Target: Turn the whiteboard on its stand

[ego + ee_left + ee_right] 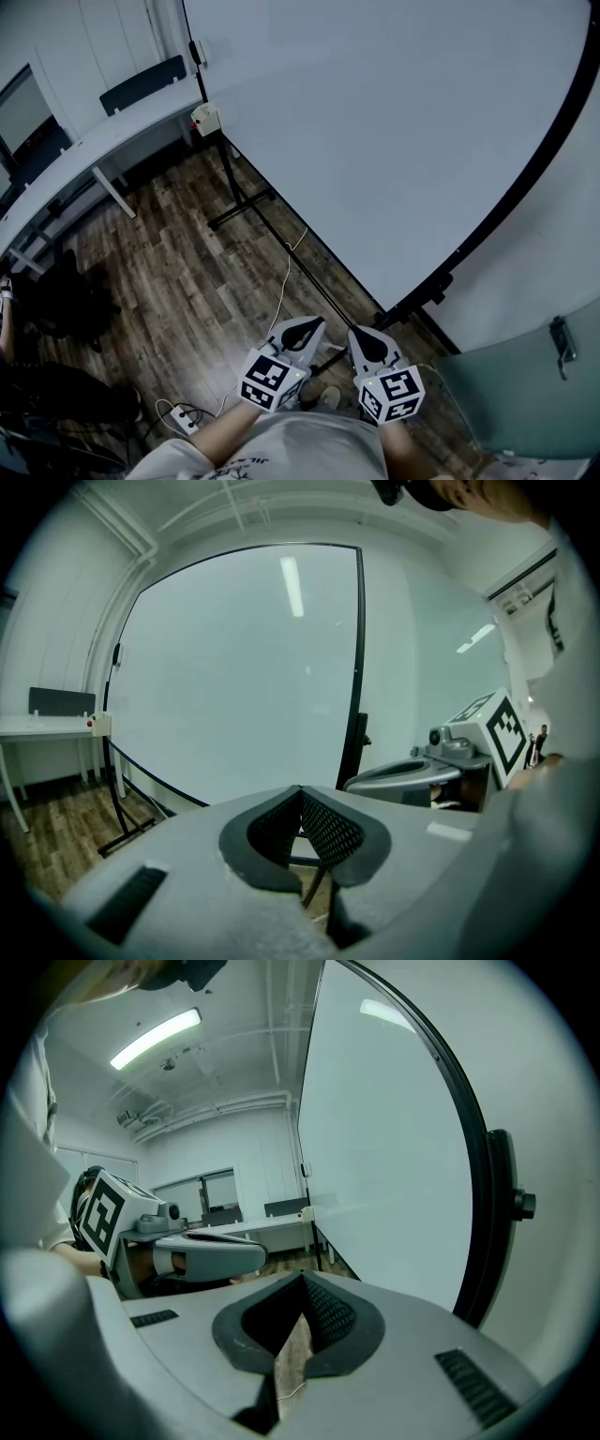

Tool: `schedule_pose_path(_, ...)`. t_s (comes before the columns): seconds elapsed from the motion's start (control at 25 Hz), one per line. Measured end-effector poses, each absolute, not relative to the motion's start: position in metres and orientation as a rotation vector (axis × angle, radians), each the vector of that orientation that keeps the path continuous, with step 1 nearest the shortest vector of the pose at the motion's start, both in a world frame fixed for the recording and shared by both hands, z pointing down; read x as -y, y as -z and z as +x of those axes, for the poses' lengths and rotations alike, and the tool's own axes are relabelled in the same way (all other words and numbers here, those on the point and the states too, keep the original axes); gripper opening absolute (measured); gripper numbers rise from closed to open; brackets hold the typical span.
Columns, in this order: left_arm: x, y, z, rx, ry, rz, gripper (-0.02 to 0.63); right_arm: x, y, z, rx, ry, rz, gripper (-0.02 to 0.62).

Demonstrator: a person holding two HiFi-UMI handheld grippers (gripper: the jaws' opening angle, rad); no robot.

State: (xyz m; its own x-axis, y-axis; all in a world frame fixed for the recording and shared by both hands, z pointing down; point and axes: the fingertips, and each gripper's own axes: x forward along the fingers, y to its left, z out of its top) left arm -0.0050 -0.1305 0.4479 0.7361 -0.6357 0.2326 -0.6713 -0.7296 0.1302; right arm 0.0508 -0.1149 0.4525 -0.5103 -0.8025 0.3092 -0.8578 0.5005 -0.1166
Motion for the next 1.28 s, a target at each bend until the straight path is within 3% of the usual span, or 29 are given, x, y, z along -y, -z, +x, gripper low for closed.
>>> schedule_pose_path(1.28, 0.133, -0.438, -0.002, 1.023, -0.257, 2.742, 0.011, 0.115, -0.453, 0.040, 2.548, -0.351, 1.334, 0.006)
